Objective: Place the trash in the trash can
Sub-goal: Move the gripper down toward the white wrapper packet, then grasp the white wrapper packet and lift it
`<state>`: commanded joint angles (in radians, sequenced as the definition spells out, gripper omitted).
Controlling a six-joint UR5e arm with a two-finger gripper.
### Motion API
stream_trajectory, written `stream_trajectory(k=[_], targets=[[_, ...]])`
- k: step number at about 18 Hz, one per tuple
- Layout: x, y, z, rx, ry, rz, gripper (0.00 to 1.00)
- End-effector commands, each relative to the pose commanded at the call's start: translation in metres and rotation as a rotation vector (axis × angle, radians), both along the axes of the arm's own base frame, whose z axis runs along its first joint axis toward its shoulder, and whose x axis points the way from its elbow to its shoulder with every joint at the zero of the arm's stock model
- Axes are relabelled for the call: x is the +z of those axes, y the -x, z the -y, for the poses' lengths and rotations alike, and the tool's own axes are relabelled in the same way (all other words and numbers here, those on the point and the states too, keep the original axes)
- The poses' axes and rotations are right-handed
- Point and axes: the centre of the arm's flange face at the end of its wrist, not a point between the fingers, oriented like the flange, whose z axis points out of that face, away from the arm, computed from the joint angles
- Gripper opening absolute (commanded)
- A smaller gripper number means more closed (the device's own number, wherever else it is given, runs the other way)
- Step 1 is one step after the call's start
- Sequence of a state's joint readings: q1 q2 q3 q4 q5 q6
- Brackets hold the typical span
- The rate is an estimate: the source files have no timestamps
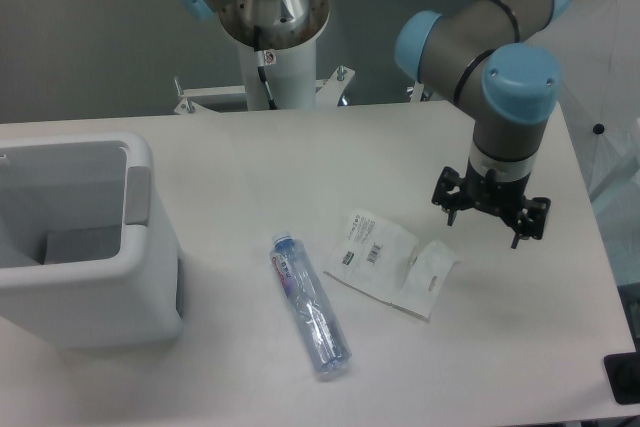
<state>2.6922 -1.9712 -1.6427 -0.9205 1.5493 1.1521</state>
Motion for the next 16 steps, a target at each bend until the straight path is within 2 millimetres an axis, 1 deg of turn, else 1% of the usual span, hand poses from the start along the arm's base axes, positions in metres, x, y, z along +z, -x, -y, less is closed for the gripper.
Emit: stream_trajectory(k=[2,3,5,6,9,10,11,12,13,16], targets=[[-0.010,-0.004,0.000,-0.004,0.013,0.016,1.00],[-0.015,-0.008,-0.007,-0.017,0.018,0.022,1.00],[-0.036,-0.020,-0.023,-0.047,0.038,0.051,1.00],[-0.042,-0.025,-0.023,-0.049,0.044,0.063,1.00],[-0.054,-0.033,-0.018,-0.052,0.058,0.082,1.00],[-0.061,-0.036,-0.016,-0.053,0.077,0.088,1.00],[-0.064,-0.037,-0.014,-0.052,0.114,0.075,1.00],[-0.070,-0.041,-0.019,-0.063,0.154,0.064,1.00],[-0.072,-0.043,-0.022,-0.071,0.178,0.052,1.00],[-0.078,-0.038,-0.023,-0.069,0.200,0.046,1.00]])
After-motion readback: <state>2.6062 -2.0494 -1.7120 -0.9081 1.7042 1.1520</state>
